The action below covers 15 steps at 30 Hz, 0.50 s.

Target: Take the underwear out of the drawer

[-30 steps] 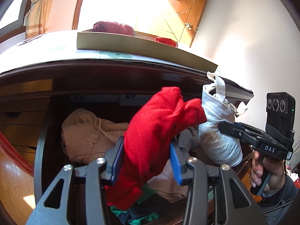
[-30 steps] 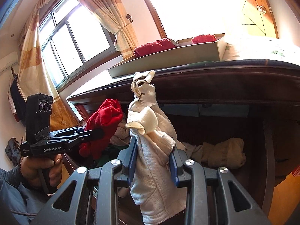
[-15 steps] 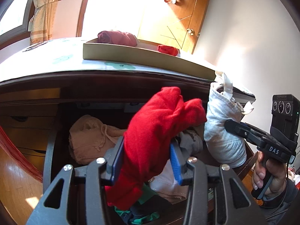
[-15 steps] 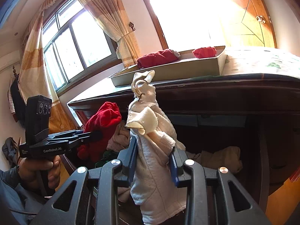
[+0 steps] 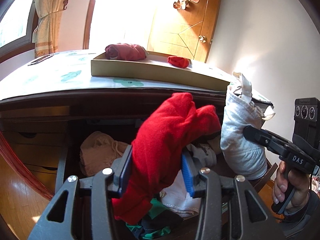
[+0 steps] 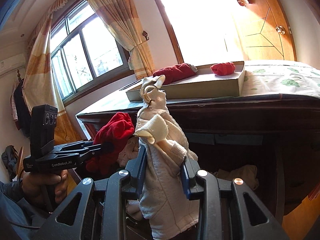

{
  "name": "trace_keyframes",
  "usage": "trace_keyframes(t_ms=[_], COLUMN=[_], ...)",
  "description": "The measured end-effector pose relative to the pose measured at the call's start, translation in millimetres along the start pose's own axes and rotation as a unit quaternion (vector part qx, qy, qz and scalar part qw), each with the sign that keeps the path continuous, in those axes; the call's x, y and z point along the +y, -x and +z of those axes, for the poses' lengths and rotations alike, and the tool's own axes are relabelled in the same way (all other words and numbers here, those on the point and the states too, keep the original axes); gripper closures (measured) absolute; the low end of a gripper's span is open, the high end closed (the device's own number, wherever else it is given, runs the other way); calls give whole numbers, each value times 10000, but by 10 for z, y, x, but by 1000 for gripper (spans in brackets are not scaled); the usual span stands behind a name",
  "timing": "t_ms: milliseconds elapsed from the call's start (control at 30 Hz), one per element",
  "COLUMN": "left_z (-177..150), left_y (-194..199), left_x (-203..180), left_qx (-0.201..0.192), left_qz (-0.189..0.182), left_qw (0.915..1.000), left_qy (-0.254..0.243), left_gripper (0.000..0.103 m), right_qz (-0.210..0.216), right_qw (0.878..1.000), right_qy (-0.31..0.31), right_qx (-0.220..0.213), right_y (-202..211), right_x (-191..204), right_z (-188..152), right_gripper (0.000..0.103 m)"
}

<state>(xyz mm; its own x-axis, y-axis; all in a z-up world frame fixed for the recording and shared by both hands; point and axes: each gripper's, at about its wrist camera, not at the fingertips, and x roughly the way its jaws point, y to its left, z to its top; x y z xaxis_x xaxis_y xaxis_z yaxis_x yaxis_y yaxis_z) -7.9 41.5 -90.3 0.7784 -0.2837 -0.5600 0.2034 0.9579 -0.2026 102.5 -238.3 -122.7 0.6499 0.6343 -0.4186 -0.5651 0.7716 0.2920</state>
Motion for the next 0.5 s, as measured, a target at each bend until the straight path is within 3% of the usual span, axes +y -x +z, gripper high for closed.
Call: trace_keyframes(t_ms=[500], left_z=[27], left_y=[183], left_x=[-44], left_qx=[-306], left_qz=[63], left_qw=[9995], left_qy=[-82], left_gripper=[60], right_qz=[24], right_qw=[9997], right_qy=[72], right_qx=[-245], right_y=[107], right_x=[62], right_z=[37], right_gripper=[70])
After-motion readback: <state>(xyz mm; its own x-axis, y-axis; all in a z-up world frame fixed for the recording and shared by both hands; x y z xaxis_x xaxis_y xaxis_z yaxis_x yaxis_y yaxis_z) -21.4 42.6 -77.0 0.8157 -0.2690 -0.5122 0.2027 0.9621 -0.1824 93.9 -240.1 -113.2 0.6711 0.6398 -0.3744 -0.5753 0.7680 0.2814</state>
